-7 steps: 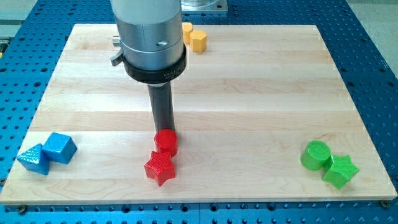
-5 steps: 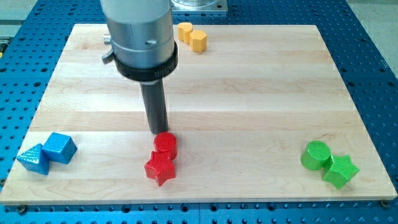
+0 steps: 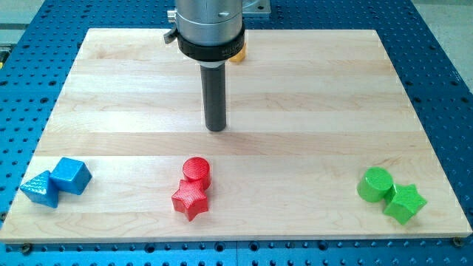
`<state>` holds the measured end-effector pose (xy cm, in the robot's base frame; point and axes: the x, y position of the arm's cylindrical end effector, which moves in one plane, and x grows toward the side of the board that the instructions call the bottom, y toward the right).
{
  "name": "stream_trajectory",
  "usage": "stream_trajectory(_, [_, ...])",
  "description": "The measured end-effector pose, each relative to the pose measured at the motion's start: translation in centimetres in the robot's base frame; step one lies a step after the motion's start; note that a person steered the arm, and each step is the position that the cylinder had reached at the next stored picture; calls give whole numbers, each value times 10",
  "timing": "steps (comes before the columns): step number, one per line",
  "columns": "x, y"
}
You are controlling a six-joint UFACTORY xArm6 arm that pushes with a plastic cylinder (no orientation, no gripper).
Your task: Place your hand at the center of the board
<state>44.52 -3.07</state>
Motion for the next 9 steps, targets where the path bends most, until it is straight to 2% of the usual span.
stream_trajectory(9, [3, 5])
